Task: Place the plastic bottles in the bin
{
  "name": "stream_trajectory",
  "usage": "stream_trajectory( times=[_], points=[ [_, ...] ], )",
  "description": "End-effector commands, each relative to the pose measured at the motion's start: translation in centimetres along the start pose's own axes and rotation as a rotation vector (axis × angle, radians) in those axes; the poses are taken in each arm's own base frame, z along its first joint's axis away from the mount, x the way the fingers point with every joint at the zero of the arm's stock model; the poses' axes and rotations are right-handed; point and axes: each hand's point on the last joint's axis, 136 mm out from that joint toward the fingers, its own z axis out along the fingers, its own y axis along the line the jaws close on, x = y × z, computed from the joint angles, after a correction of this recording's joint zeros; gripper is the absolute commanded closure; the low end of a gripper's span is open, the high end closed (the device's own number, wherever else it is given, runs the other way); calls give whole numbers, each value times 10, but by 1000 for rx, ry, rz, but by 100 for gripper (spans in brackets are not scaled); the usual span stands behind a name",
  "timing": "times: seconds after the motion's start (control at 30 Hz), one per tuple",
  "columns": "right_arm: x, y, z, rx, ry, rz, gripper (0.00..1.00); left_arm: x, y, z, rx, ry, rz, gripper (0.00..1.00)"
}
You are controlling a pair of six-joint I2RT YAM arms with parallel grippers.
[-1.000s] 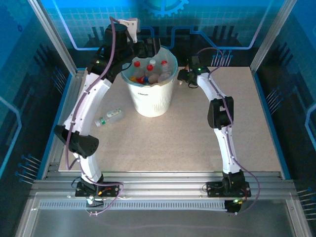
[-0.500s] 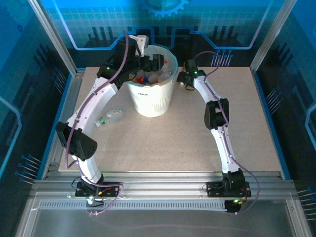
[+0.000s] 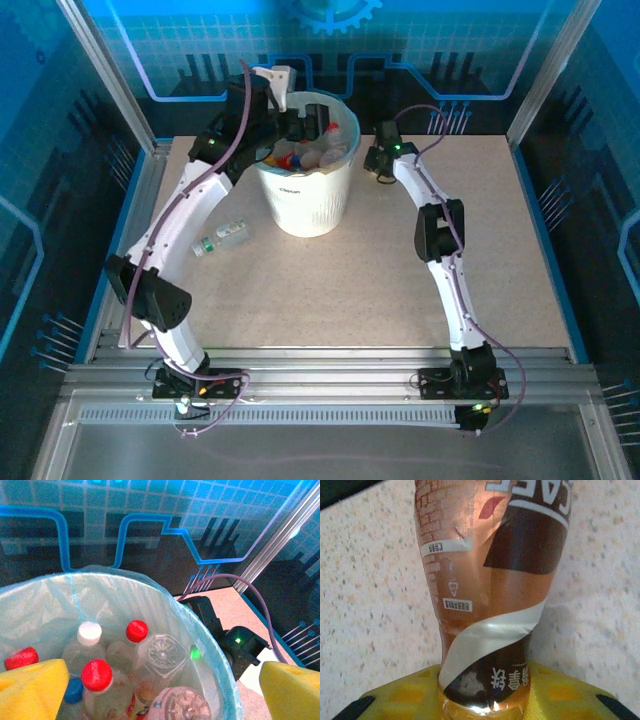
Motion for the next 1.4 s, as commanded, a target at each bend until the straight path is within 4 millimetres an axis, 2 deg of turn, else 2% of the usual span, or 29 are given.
stream_trajectory(
  times=[0.0,0.13,0.2,0.4,0.47,0.53,0.57,0.67,0.77,0.87,0.97,1.07,1.23,1.37],
  points=[
    [-2,6,-49,-20,39,-39,77,-22,-19,-40,65,-73,-35,1],
    [9,7,-102,-39,45,-67,80,-14,-23,-79,63,-48,-63,1],
    [14,7,-141,-60,15,-78,79,-6,-22,-100,47,-23,-81,1],
    [71,-22,-239,-74,2,-67,81,22,-44,-171,142,-16,-116,1],
    [89,-25,-275,-94,-30,-84,81,32,-49,-191,168,-16,-110,1],
    [105,-24,-311,-119,-70,-115,82,43,-52,-205,186,-4,-107,1],
    [112,-23,-336,-134,-103,-133,82,51,-54,-210,196,5,-107,1],
    [133,-21,-395,-183,-192,-193,83,67,-60,-219,239,32,-113,1],
    [153,-4,-452,-351,-278,-292,85,76,-78,-226,342,63,-124,1],
    [174,18,-497,-561,-311,-399,88,79,-99,-232,457,74,-132,1],
    [202,43,-528,-765,-274,-507,89,75,-119,-240,557,63,-133,1],
    [219,59,-543,-867,-281,-578,89,71,-132,-244,633,51,-151,1],
    [232,85,-560,-959,-341,-667,89,77,-131,-234,614,75,-175,1],
    [243,102,-563,-995,-342,-741,89,82,-128,-228,597,85,-190,1]
  ],
)
